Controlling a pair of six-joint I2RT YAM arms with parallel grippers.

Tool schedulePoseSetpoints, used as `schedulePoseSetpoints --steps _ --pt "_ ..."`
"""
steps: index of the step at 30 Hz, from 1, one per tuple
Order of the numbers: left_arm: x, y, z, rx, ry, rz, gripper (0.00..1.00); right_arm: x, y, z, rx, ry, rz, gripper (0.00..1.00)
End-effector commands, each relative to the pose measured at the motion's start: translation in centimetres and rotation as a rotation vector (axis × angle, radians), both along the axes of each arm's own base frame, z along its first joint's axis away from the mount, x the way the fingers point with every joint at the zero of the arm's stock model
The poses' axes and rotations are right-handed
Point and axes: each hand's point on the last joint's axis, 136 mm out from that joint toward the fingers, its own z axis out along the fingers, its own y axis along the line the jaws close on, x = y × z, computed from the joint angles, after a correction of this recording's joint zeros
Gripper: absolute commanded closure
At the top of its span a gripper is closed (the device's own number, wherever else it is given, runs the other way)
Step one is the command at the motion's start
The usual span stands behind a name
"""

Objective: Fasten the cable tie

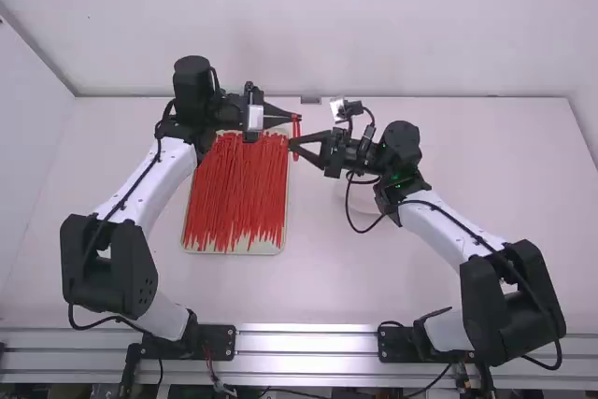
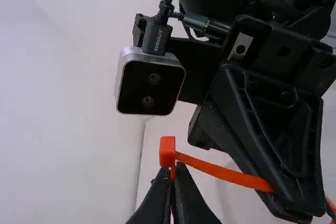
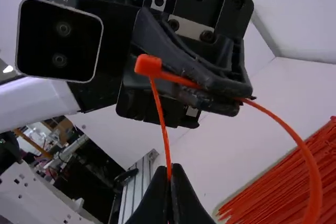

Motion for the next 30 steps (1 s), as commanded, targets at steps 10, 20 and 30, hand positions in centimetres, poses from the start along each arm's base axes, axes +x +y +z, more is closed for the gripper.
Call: schedulePoseSetpoints --steps 10,20,30 --pt "0.6 0.0 -0.1 0.015 -0.058 0.044 0.98 0.6 0.2 1.0 0.028 0.067 -0.011 1.0" --pt "-1.4 0.0 -0.8 -0.009 -0.035 -0.062 0.98 1.1 0.1 1.2 0.045 0.105 -0.04 1.0" --pt "-1.4 0.0 -1.5 0.0 0.027 -0.05 0.98 1.0 0.0 2.1 0.07 0.083 -0.036 1.0"
